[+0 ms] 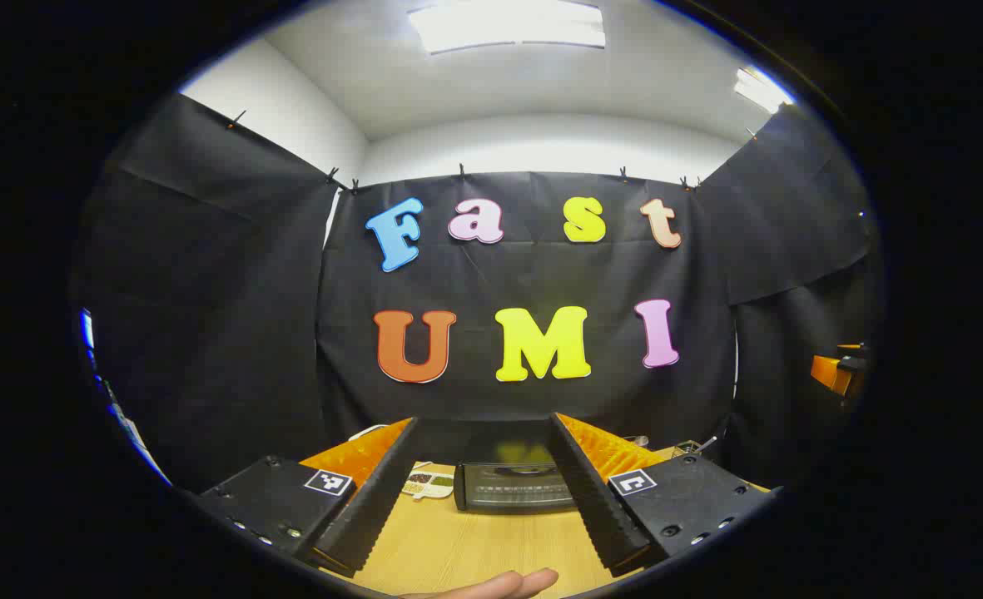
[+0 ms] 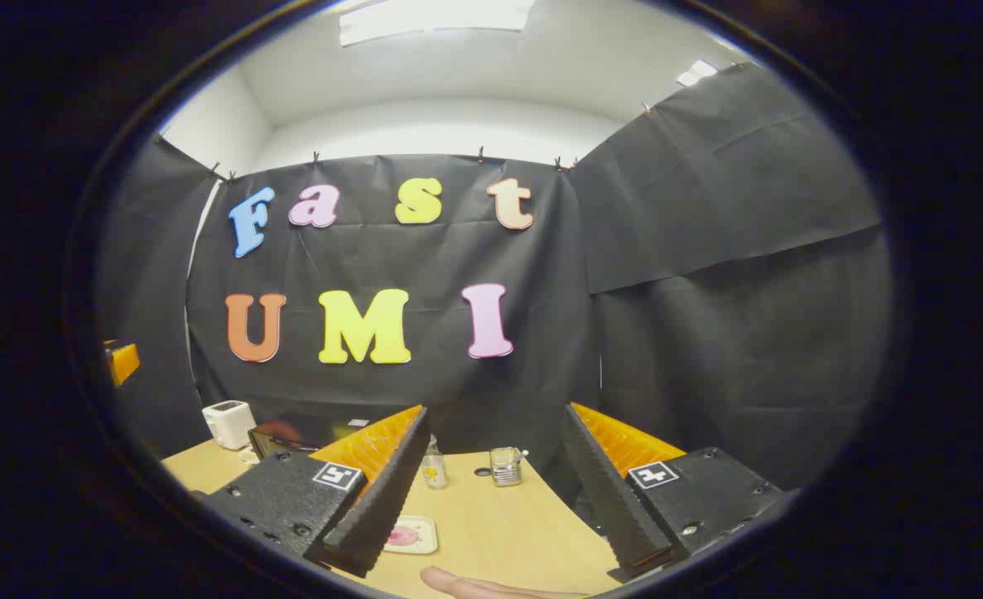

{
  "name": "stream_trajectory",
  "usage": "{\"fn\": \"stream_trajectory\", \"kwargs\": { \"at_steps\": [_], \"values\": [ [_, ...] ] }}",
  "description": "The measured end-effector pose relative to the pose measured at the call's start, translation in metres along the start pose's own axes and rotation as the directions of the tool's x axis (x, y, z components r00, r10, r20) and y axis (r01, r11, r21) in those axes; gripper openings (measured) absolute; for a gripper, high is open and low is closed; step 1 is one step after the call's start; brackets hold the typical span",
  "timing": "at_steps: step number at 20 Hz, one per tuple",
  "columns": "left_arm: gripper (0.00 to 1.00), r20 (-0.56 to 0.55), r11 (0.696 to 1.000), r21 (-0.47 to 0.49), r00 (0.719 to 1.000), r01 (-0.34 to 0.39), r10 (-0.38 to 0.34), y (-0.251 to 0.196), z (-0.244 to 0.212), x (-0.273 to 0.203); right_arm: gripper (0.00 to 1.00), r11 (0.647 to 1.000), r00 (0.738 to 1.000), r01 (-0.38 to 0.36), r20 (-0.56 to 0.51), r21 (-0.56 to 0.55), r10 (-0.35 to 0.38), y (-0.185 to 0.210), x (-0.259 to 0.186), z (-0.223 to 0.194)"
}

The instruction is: Open the electric oven with the left hand, put the food in, and close the electric oven.

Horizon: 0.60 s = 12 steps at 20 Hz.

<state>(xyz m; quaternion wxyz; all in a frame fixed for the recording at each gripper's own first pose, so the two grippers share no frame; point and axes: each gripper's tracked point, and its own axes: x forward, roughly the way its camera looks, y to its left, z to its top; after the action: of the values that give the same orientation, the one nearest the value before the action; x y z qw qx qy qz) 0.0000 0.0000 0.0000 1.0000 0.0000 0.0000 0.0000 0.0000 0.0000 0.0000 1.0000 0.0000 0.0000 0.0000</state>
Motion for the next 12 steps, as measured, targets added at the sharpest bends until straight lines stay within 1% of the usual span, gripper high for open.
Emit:
{"fn": "stream_trajectory", "kwargs": {
  "at_steps": [1, 4, 6, 7, 8, 9, 12],
  "values": [
    [0.96, -0.002, 1.000, 0.002, 1.000, -0.004, 0.004, 0.003, -0.002, 0.000, 0.99, 1.000, 1.000, -0.002, 0.000, -0.007, 0.002, 0.001, 0.000, -0.001],
    [0.96, -0.014, 1.000, 0.028, 1.000, -0.013, 0.014, 0.007, -0.009, -0.001, 0.99, 1.000, 1.000, -0.022, -0.001, -0.005, 0.022, 0.008, -0.003, -0.001],
    [0.96, -0.022, 0.999, 0.048, 1.000, 0.006, -0.005, 0.001, -0.012, -0.002, 0.99, 1.000, 1.000, -0.028, 0.003, 0.002, 0.028, 0.007, -0.003, 0.000],
    [0.96, -0.025, 0.999, 0.045, 1.000, 0.011, -0.010, 0.000, -0.015, -0.002, 1.00, 1.000, 1.000, -0.027, 0.000, 0.004, 0.027, 0.006, -0.003, -0.002],
    [0.96, -0.031, 0.999, 0.044, 0.999, 0.020, -0.018, -0.002, -0.018, -0.002, 0.98, 1.000, 1.000, -0.029, -0.003, 0.004, 0.030, 0.006, -0.003, -0.004],
    [0.96, -0.038, 0.998, 0.046, 0.999, 0.032, -0.030, -0.004, -0.020, -0.003, 1.00, 0.999, 0.999, -0.037, -0.009, 0.001, 0.037, 0.007, -0.003, -0.006],
    [0.96, -0.037, 0.998, 0.051, 0.998, 0.045, -0.043, -0.010, -0.022, -0.003, 1.00, 0.999, 0.999, -0.045, -0.012, 0.007, 0.045, 0.005, -0.002, -0.008]
  ]
}}
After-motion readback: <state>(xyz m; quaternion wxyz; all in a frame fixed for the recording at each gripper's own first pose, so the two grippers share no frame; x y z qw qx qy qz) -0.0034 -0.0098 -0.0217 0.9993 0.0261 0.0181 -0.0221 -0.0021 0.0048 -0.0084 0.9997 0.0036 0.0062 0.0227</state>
